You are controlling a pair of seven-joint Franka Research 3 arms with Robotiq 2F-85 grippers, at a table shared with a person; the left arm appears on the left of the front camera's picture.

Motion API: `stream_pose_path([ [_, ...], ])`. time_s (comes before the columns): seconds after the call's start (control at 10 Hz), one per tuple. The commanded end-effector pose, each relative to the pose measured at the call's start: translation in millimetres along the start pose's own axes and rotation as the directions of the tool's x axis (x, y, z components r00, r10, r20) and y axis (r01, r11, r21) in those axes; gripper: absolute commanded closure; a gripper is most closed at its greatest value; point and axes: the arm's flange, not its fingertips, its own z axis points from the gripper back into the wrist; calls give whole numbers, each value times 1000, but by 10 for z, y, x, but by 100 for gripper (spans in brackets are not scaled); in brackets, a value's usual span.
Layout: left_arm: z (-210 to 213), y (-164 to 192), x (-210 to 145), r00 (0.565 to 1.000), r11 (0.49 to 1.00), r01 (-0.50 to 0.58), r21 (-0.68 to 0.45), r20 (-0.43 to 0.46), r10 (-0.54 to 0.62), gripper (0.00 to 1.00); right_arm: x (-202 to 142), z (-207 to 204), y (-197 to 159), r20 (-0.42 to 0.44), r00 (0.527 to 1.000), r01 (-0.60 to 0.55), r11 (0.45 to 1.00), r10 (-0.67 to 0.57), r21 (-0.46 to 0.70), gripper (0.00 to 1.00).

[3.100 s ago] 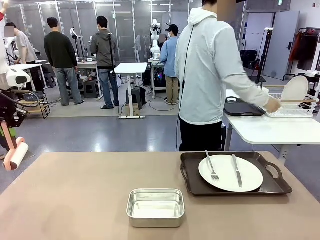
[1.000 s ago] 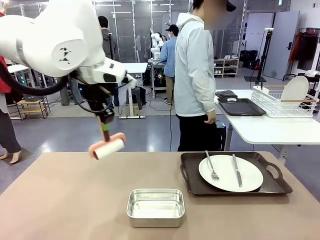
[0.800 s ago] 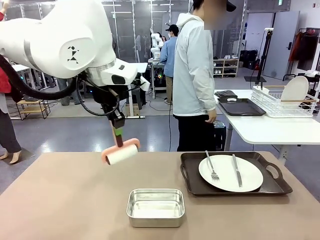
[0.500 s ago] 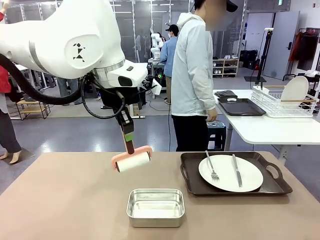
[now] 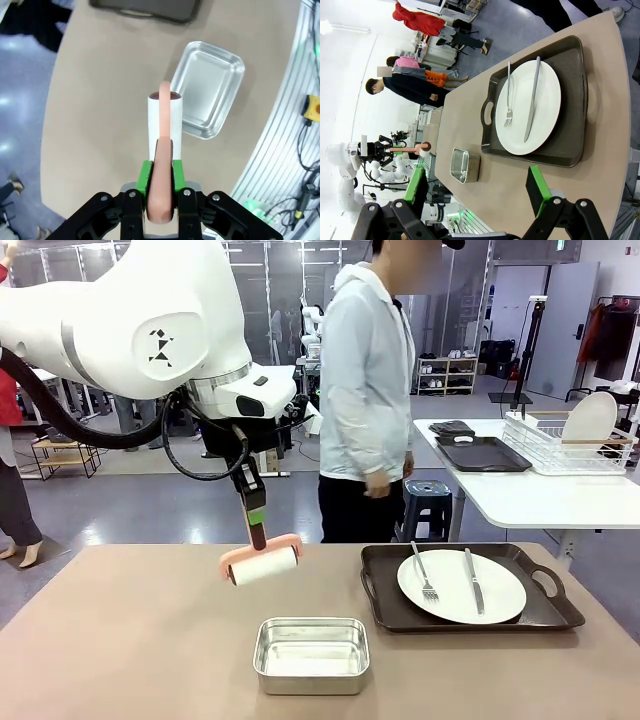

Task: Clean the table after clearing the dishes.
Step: Place the Lint Roller back on top of the Airtight Container.

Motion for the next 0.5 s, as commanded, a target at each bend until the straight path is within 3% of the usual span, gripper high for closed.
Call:
stream_pose_path([
  [0.0,-149,-72,105,977,973,214,-90,39,-211,79,-16,12,27,0,1000,-3,1000,3,2,0],
  [0.4,-596,-157,363,940,916,341,-213,53,-337,79,-16,12,27,0,1000,-3,1000,3,2,0],
])
